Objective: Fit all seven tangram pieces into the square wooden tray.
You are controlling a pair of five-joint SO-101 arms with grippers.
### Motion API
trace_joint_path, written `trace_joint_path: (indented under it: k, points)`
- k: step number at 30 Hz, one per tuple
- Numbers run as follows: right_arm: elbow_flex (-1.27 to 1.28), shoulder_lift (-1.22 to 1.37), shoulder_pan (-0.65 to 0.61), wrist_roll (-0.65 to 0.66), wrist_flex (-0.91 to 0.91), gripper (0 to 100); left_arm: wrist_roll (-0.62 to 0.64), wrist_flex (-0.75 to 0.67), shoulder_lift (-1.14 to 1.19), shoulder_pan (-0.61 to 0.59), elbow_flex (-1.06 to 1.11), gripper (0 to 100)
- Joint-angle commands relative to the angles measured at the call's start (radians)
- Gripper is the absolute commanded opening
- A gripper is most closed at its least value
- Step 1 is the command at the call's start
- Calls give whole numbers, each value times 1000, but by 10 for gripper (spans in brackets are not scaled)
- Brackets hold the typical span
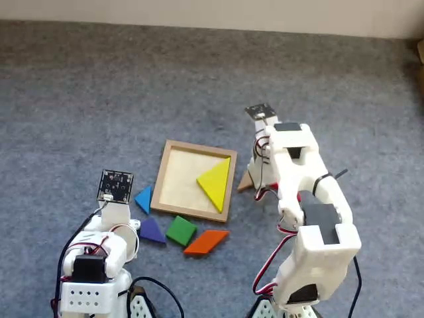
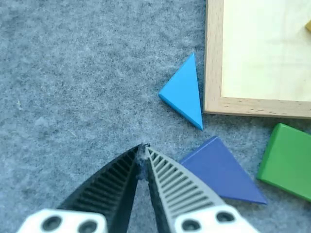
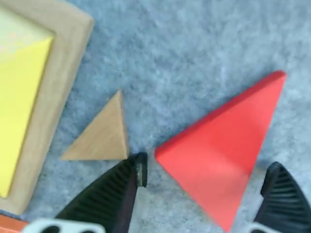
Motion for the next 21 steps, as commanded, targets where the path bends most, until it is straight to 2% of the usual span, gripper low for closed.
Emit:
trace_joint_path:
  k: [1, 15, 21]
  points:
    - [-59, -16, 13, -8, -53, 361, 5, 5, -53, -10, 19, 7]
    - [-51, -12, 19, -44, -102, 358, 5, 5, -53, -10, 19, 7]
    - [-51, -12, 31, -43, -102, 240, 5, 5, -53, -10, 19, 7]
